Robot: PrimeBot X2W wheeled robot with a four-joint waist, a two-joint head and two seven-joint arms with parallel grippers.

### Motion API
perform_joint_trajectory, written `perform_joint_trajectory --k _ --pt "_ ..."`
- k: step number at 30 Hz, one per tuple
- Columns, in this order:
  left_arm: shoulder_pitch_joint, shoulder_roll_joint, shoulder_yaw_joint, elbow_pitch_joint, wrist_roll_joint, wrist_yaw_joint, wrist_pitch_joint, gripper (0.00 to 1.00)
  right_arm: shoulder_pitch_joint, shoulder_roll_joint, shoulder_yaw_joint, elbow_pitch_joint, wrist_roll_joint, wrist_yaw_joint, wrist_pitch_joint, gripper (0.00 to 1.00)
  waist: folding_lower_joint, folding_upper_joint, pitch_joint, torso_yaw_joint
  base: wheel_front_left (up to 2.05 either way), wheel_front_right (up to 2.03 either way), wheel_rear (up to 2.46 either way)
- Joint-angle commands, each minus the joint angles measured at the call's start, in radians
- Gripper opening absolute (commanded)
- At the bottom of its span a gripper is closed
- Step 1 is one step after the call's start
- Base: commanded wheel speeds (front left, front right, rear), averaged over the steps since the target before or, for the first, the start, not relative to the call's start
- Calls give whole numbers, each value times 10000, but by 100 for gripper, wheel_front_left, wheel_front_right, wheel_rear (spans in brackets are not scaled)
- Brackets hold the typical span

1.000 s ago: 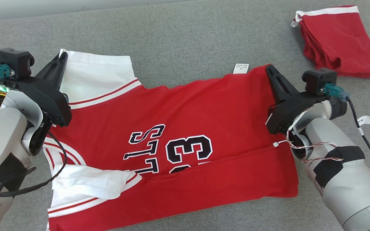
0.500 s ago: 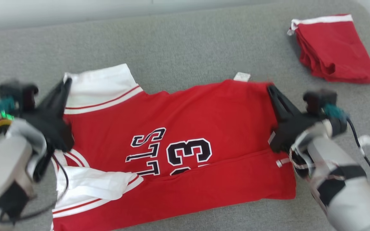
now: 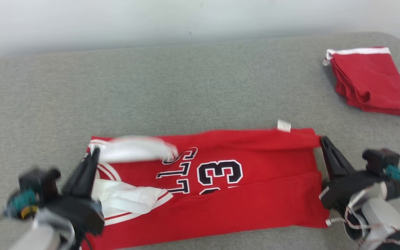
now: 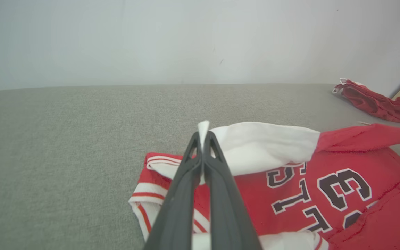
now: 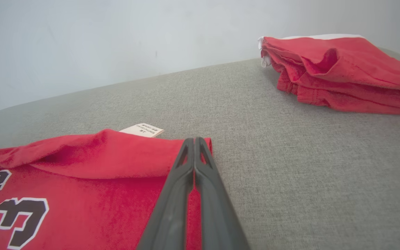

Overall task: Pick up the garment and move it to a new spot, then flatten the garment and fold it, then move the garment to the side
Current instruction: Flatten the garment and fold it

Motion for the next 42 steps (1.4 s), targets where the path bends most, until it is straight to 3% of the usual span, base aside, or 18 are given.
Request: perform_joint_trajectory --k 1,6,18,19,20,21,22,33,37,42 --pt "684 -82 270 -488 233 235 -43 0 433 -80 -145 -256 12 -28 -26 0 2 1 -226 244 0 0 0" --pt "2135 -328 743 -1561 582 669 -45 0 1427 -191 -842 -1061 42 -28 119 0 2 1 -288 468 0 0 0" --pt "3783 -1306 1521 -1137 1179 563 -40 0 3211 402 -2034 -2091 -594 -29 1151 0 2 1 -561 516 0 0 0" --pt "3828 -1388 1567 -990 1289 591 -41 5 3239 454 -2078 -2145 -711 -29 1175 14 2 1 -583 516 0 0 0" --pt "3828 -1388 1567 -990 1289 591 -41 5 3239 454 -2078 -2145 -711 -29 1175 14 2 1 -583 516 0 0 0" --pt "3870 -1456 1588 -869 1463 594 -41 96 3275 502 -2123 -2196 -822 -29 1191 91 2 1 -601 514 0 0 0" --pt "3864 -1572 1753 -815 1614 610 -41 100 3322 566 -2188 -2181 -880 -29 1260 100 2 1 -630 513 0 0 0" --pt "4553 -2904 4294 -1150 3356 236 -40 100 3417 737 -2842 -2682 -1421 -29 1589 100 2 1 -1032 630 0 0 0" --pt "4882 -3736 5655 -1685 4597 131 -40 100 2937 896 -3128 -2189 -1823 -29 2059 100 2 1 -1151 781 0 0 0" --pt "4875 -4329 6359 -1640 5772 -125 -41 100 2549 1041 -3279 -1282 -2167 -29 2281 100 2 1 -1160 1074 0 0 0"
